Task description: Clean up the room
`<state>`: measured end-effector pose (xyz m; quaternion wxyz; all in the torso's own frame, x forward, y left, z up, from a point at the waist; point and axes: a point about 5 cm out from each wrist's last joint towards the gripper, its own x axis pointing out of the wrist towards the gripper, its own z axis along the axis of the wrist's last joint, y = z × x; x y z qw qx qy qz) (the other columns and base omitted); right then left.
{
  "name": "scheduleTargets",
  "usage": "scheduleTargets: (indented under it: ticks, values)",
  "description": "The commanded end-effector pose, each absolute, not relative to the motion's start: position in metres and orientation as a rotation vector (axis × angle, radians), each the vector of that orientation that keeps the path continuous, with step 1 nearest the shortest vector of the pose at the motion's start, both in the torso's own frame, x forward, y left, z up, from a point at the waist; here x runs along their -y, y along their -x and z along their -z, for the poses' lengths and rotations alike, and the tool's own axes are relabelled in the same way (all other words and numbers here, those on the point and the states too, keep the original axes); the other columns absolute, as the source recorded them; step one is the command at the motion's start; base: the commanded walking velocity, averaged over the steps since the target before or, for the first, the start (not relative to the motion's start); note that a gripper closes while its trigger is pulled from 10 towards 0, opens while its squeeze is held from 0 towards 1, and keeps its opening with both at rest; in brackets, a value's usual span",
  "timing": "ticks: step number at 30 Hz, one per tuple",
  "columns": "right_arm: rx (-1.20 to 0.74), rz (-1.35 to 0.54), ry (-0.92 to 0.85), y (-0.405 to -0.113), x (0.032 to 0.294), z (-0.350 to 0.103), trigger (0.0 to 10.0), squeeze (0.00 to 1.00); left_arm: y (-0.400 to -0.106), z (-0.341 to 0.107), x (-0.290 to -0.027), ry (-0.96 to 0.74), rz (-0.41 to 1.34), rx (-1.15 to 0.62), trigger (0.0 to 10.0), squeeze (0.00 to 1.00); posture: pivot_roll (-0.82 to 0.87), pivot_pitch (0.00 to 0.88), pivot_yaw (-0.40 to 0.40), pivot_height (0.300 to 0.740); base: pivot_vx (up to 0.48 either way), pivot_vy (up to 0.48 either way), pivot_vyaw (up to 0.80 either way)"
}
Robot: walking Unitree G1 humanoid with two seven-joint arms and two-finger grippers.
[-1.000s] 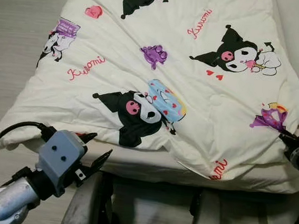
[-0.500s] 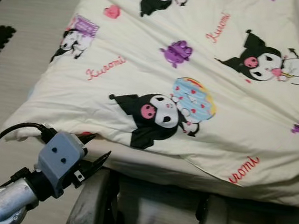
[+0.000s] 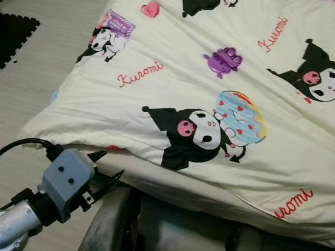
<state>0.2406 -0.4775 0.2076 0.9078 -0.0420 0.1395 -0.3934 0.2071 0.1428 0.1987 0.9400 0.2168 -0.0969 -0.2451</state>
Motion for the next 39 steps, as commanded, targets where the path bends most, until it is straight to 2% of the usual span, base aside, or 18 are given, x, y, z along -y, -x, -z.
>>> scheduleTargets:
  ticks: [1, 13, 14, 16, 17, 22, 23, 24, 27, 30, 31, 32, 34, 35, 36, 37, 38, 39]
  values:
    - [-0.375, 1.004, 0.113, -0.203, 0.500, -0.205, 0.0, 0.00, -0.203, -0.193, -0.143, -0.464, 0.522, 0.169, 10.0, 0.00, 0.23, 0.456, 0.063, 0.522, 0.000, 0.000, 0.00]
    - [-0.441, 1.064, 0.155, -0.189, 0.506, -0.198, 0.0, 0.00, -0.202, -0.192, -0.144, -0.479, 0.531, 0.166, 10.0, 0.00, 0.24, 0.452, 0.064, 0.522, 0.000, 0.000, 0.00]
    - [-0.448, 1.063, 0.163, -0.190, 0.505, -0.197, 5.9, 0.00, -0.202, -0.191, -0.143, -0.481, 0.533, 0.166, 10.0, 0.00, 0.24, 0.452, 0.064, 0.522, 0.000, 0.000, 0.00]
    - [-0.448, 1.063, 0.163, -0.190, 0.505, -0.197, 5.9, 0.00, -0.202, -0.191, -0.143, -0.481, 0.533, 0.166, 10.0, 0.00, 0.24, 0.452, 0.064, 0.522, 0.000, 0.000, 0.00]
    - [-0.447, 1.060, 0.158, -0.191, 0.504, -0.195, 10.0, 1.00, -0.202, -0.191, -0.143, -0.483, 0.535, 0.166, 10.0, 0.00, 0.24, 0.451, 0.063, 0.522, 0.000, 0.000, 0.00]
    - [-0.462, 1.076, 0.188, -0.192, 0.503, -0.194, 10.0, 1.00, -0.202, -0.191, -0.143, -0.487, 0.536, 0.168, 10.0, 0.00, 0.24, 0.448, 0.062, 0.522, 0.000, 0.000, 0.00]
    - [-0.457, 1.087, 0.198, -0.191, 0.504, -0.195, 10.0, 0.31, -0.202, -0.191, -0.143, -0.488, 0.536, 0.168, 10.0, 0.00, 0.24, 0.446, 0.061, 0.522, 0.000, 0.000, 0.00]
    - [-0.428, 1.107, 0.203, -0.192, 0.505, -0.199, 10.0, 0.00, -0.202, -0.191, -0.143, -0.489, 0.535, 0.169, 10.0, 0.00, 0.24, 0.446, 0.061, 0.522, 0.000, 0.000, 0.00]
    - [-0.316, 1.133, 0.190, -0.197, 0.506, -0.214, 10.0, 0.00, -0.203, -0.191, -0.144, -0.490, 0.534, 0.170, 10.0, 0.00, 0.24, 0.444, 0.059, 0.522, 0.000, 0.000, 0.00]
    - [-0.136, 1.012, 0.131, -0.219, 0.497, -0.234, 10.0, 0.00, -0.204, -0.192, -0.144, -0.491, 0.533, 0.172, 10.0, 0.00, 0.24, 0.443, 0.059, 0.522, 0.000, 0.000, 0.00]
    - [0.023, 0.773, 0.000, -0.250, 0.477, -0.248, 10.0, 0.00, -0.204, -0.191, -0.144, -0.502, 0.533, 0.173, 10.0, 0.00, 0.24, 0.443, 0.059, 0.522, 0.000, 0.000, 0.00]
    - [0.023, 0.773, 0.000, -0.250, 0.477, -0.248, 10.0, 0.00, -0.204, -0.191, -0.144, -0.502, 0.533, 0.173, 10.0, 0.00, 0.24, 0.443, 0.059, 0.522, 0.000, 0.000, 0.00]
    - [0.103, 0.562, -0.105, -0.272, 0.458, -0.254, 10.0, 0.00, -0.206, -0.191, -0.146, -0.511, 0.522, 0.175, 10.0, 0.00, 0.24, 0.442, 0.060, 0.522, 0.000, 0.000, 0.00]
    - [0.103, 0.562, -0.105, -0.272, 0.458, -0.254, 10.0, 0.00, -0.206, -0.191, -0.146, -0.511, 0.522, 0.175, 10.0, 0.00, 0.24, 0.442, 0.060, 0.522, 0.000, 0.000, 0.00]
    - [0.111, 0.394, -0.137, -0.288, 0.442, -0.255, 10.0, 0.00, -0.207, -0.191, -0.147, -0.520, 0.514, 0.180, 10.0, 0.00, 0.24, 0.441, 0.060, 0.522, 0.000, 0.000, 0.00]
    - [0.111, 0.394, -0.137, -0.288, 0.442, -0.255, 10.0, 0.00, -0.207, -0.191, -0.147, -0.520, 0.514, 0.180, 10.0, 0.00, 0.24, 0.441, 0.060, 0.522, 0.000, 0.000, 0.00]
    - [0.109, 0.213, -0.150, -0.304, 0.422, -0.255, 10.0, 0.00, -0.210, -0.192, -0.149, -0.529, 0.506, 0.187, 10.0, 0.00, 0.24, 0.440, 0.060, 0.522, 0.000, 0.000, 0.00]
    - [0.109, 0.213, -0.150, -0.304, 0.422, -0.255, 10.0, 0.00, -0.210, -0.192, -0.149, -0.529, 0.506, 0.187, 10.0, 0.00, 0.24, 0.440, 0.060, 0.522, 0.000, 0.000, 0.00]
